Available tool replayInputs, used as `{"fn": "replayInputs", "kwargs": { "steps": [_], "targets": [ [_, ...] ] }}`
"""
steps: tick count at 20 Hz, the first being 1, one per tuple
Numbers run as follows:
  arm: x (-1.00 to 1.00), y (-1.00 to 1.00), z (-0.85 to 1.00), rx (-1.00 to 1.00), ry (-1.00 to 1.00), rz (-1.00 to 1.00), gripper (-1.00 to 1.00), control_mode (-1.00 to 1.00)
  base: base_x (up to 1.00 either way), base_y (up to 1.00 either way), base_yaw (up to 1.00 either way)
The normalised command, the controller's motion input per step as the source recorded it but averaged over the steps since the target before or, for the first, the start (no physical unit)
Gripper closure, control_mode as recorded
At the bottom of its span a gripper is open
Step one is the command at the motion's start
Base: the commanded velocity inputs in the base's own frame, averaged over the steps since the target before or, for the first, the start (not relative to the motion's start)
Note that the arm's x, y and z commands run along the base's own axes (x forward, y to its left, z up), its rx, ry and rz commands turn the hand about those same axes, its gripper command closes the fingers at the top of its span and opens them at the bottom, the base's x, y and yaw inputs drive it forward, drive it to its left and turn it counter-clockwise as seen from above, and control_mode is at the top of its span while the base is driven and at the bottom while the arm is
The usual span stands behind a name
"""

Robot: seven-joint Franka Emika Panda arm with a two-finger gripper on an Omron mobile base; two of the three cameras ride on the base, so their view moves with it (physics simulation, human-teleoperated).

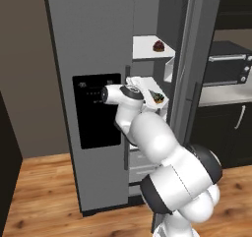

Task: Take the cake and donut from the fridge and place them on the empty tray on the dining counter.

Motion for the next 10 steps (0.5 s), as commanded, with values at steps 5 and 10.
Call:
{"fn": "replayInputs", "kwargs": {
  "steps": [5,10],
  "targets": [
    [0.0,-0.2,-0.17,0.0,-0.16,-0.22,1.0,-1.0,0.0,0.0,0.0],
    [-0.02,-0.18,-0.24,0.0,-0.15,-0.22,1.0,-1.0,0.0,0.0,0.0]
  ]
}}
